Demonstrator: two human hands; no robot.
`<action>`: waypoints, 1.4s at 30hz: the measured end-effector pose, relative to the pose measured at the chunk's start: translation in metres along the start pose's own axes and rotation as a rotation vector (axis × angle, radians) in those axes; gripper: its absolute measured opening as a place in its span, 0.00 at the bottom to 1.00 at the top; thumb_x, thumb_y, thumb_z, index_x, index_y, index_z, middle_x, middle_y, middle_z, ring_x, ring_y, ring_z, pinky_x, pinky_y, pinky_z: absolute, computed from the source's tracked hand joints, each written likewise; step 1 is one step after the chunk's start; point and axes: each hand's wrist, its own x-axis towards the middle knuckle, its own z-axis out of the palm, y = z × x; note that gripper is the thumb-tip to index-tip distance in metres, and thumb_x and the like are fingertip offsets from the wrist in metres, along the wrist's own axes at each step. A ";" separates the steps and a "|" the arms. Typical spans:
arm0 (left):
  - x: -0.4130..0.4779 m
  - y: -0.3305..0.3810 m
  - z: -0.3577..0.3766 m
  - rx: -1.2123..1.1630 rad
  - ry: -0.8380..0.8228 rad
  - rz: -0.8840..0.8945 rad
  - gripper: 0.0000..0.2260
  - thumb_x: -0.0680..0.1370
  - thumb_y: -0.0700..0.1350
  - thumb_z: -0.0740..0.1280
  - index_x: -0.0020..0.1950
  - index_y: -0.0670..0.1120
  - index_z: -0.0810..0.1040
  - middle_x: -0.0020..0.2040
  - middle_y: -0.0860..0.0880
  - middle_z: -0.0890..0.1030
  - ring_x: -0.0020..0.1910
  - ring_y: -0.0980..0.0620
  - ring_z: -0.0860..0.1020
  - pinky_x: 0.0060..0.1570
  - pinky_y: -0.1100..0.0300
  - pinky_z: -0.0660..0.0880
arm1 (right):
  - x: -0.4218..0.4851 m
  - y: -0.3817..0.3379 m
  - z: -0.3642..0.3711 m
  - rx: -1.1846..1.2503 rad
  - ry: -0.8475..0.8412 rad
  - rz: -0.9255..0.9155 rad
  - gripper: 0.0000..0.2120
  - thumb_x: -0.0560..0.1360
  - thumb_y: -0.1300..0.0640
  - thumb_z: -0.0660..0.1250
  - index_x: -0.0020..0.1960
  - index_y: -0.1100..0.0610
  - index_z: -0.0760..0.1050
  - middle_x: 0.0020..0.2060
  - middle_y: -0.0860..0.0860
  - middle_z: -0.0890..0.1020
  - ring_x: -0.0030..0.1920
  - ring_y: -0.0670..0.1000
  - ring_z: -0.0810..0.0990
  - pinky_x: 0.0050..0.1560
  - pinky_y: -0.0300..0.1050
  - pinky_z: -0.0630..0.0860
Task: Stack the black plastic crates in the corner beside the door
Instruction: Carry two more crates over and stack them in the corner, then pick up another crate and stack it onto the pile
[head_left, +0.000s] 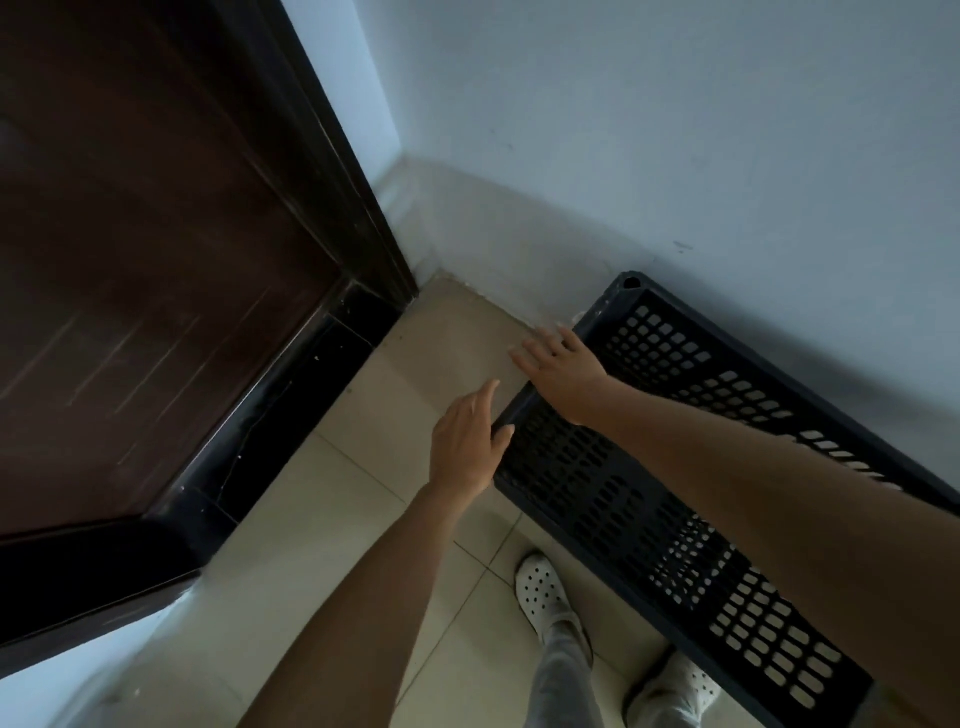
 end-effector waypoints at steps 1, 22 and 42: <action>-0.010 -0.005 -0.008 0.015 0.001 -0.007 0.28 0.81 0.53 0.62 0.79 0.49 0.57 0.74 0.47 0.69 0.72 0.48 0.67 0.69 0.54 0.66 | -0.009 -0.007 -0.004 0.042 -0.006 -0.002 0.38 0.80 0.57 0.60 0.79 0.55 0.38 0.79 0.56 0.46 0.78 0.60 0.43 0.77 0.56 0.42; -0.363 0.029 -0.080 0.266 0.355 -0.554 0.25 0.81 0.50 0.60 0.77 0.52 0.61 0.75 0.51 0.65 0.76 0.50 0.62 0.73 0.53 0.59 | -0.232 -0.151 -0.101 0.010 0.308 -0.531 0.29 0.78 0.62 0.59 0.77 0.57 0.54 0.75 0.56 0.59 0.73 0.59 0.61 0.72 0.54 0.60; -0.785 0.099 0.036 0.125 0.593 -1.335 0.26 0.79 0.49 0.63 0.77 0.56 0.60 0.77 0.51 0.64 0.77 0.47 0.60 0.74 0.46 0.57 | -0.479 -0.457 -0.085 -0.493 0.547 -1.334 0.28 0.76 0.61 0.60 0.75 0.55 0.59 0.70 0.54 0.67 0.68 0.57 0.67 0.69 0.52 0.62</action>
